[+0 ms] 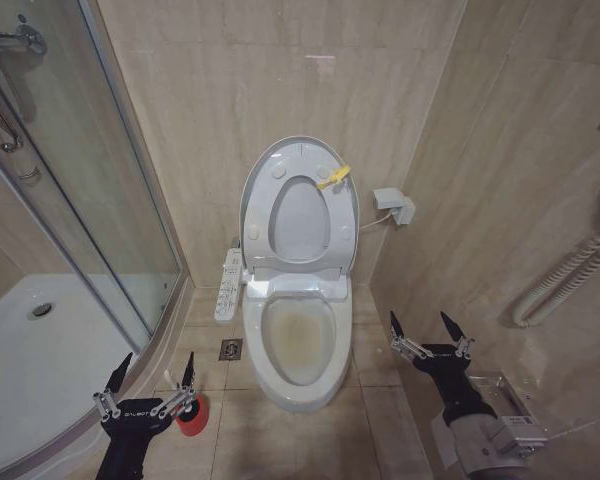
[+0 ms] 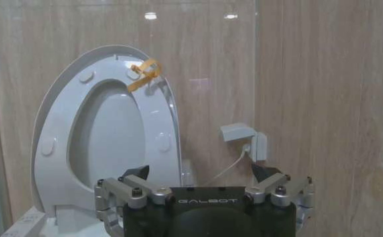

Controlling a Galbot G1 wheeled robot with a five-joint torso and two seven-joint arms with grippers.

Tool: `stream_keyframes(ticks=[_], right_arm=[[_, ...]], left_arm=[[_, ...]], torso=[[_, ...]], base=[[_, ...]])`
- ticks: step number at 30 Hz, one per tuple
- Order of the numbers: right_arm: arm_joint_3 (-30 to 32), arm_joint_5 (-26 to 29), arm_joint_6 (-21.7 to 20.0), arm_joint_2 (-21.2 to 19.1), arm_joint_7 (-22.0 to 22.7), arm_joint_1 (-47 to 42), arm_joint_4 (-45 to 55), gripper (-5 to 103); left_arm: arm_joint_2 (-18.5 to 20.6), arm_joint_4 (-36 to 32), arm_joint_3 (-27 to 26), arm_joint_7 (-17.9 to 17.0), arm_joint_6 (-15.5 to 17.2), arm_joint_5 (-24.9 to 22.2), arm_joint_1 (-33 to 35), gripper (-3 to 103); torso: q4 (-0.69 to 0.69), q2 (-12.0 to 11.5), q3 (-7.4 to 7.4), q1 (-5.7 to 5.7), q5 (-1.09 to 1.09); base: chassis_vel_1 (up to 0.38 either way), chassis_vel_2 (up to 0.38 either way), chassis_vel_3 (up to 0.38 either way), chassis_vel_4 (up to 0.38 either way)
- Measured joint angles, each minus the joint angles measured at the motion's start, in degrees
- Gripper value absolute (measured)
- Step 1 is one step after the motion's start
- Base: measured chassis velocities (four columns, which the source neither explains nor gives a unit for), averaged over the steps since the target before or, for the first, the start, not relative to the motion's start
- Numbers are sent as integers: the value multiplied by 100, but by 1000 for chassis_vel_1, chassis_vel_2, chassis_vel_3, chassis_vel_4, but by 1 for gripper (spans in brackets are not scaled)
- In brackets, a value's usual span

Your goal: Open the toilet lid, clean the toilet bowl with a toilet brush, close the toilet lid, and flush.

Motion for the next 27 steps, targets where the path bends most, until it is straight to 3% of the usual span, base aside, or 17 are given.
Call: stream_keyframes(ticks=[27], right_arm=[[0,0,0,0,0,0,0,100]], left_arm=[[5,7,-1,-3,2,-7,-6,100]], torso=[[0,0,0,0,0]], base=[[0,0,0,0]])
